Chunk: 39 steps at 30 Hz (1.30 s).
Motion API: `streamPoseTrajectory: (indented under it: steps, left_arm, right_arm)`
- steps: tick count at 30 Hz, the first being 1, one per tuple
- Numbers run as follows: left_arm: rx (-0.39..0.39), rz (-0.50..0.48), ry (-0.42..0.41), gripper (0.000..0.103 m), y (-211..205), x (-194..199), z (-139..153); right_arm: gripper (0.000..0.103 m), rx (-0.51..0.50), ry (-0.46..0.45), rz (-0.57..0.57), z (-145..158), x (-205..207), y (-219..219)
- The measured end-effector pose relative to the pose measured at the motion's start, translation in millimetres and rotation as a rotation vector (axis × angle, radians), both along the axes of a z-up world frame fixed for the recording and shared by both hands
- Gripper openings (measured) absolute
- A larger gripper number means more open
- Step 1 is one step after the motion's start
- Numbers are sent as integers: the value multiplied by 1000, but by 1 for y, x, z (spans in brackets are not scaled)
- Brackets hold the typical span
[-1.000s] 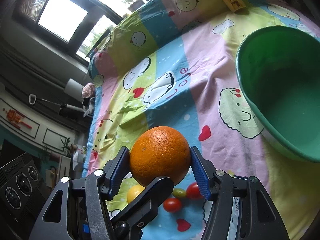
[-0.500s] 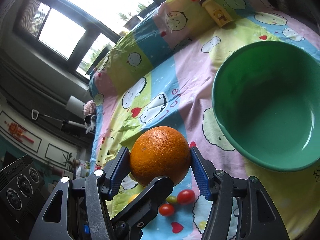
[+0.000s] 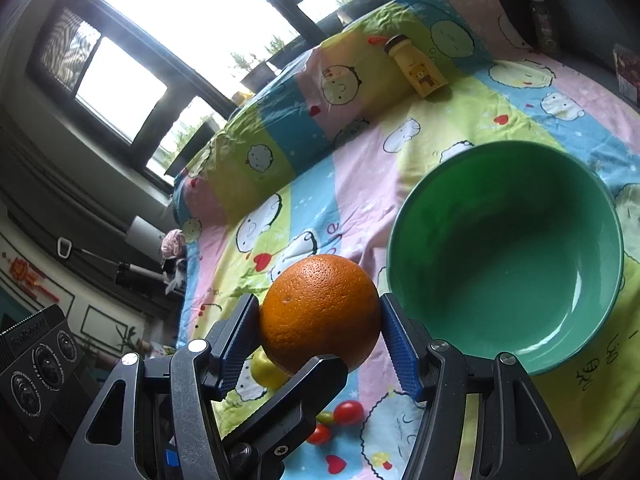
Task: Organize fruits
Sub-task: 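Carry the orange in the right gripper over the green bowl, then lower the orange into the green bowl and open the right gripper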
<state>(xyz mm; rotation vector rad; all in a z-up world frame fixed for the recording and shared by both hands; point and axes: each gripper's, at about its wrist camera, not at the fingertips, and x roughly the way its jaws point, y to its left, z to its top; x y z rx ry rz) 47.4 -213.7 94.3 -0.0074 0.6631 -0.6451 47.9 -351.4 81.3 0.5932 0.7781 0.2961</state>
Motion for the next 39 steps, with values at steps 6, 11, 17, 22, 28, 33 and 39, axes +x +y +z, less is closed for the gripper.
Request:
streamPoseTrajectory:
  steps: [6,11,17,22,28,33,39]
  left_arm:
    - [-28,-32,18,59,-13,9,2]
    - [-20,-68,25,59,-28,14,-8]
    - [-26,-96,51,59,-40,21,-20]
    - [-39,-117,81,59,-47,27,-28]
    - [-42,-137,113,59,-55,33,-38]
    - [-52,-149,146,59,-61,39,-46]
    - [-58,-161,189,58,-65,42,-55]
  right_arm:
    - [64,-22,-14,-44,6,3,-13]
    - [64,11,-8,-90,-6,2,-30]
    - [64,36,24,-138,-19,5,-44]
    - [63,41,46,-174,-27,7,-53]
    - [63,43,76,-202,-35,9,-60]
    - [63,42,113,-222,-44,11,-66]
    - [63,32,148,-251,-52,12,-70]
